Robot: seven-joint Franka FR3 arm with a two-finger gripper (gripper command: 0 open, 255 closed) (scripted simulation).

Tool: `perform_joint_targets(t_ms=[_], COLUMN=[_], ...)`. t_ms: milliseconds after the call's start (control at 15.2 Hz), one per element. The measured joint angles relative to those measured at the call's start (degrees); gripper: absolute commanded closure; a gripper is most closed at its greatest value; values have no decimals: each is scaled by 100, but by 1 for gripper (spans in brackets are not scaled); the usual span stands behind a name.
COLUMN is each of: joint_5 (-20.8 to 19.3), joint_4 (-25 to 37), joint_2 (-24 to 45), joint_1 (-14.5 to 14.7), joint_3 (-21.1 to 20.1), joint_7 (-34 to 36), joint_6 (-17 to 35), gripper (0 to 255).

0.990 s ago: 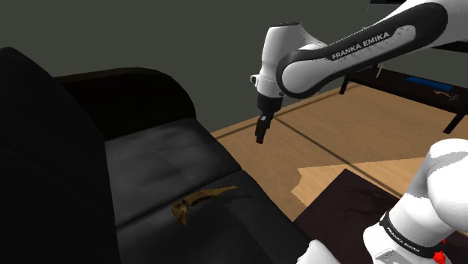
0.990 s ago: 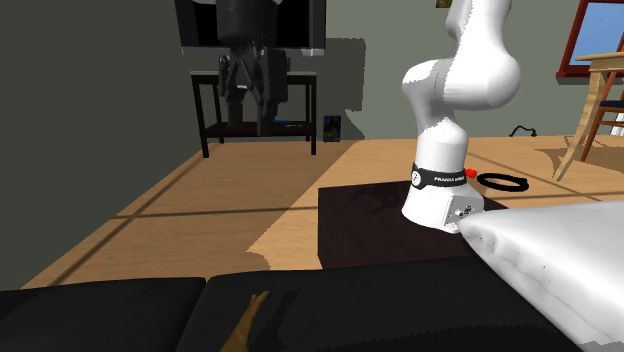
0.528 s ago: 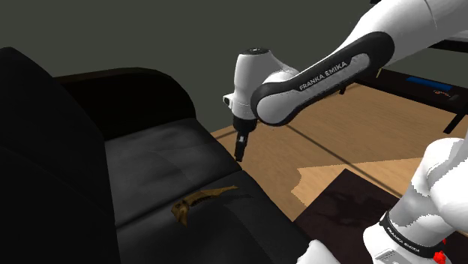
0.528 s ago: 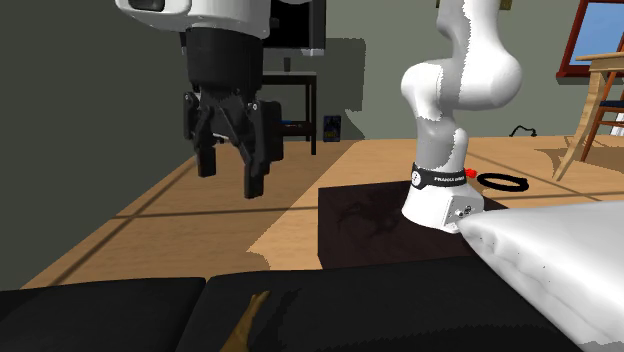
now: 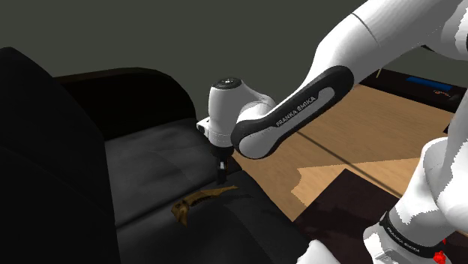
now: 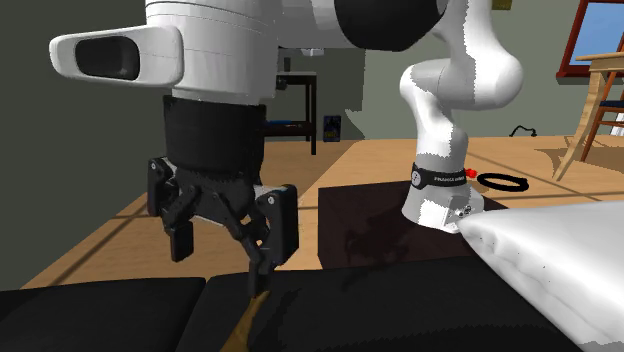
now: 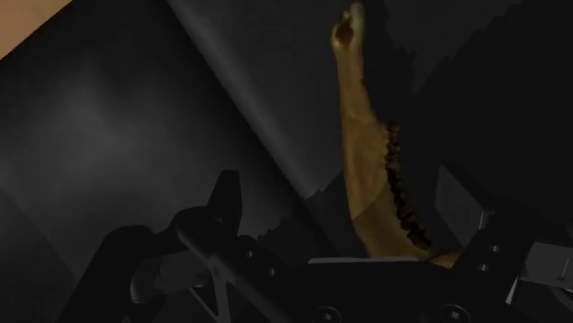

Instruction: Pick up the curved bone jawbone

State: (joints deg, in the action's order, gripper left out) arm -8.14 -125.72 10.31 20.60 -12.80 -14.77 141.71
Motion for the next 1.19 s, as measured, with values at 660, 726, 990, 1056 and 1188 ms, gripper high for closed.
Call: perform_joint_targets(t_ms=[660, 726, 990, 1056, 1188], joint_5=[-707, -741, -797, -798, -800], joint_4=[459, 447, 458, 459, 461], joint_2=[1078, 1131, 1238, 1239, 1241], joint_1=[411, 424, 448, 448, 448], joint_3=[-10, 10, 45, 46, 48], joint_7=[98, 125, 166, 167, 168], joint_6=[616, 679, 773, 776, 779], gripper=[0, 0, 255, 255, 255])
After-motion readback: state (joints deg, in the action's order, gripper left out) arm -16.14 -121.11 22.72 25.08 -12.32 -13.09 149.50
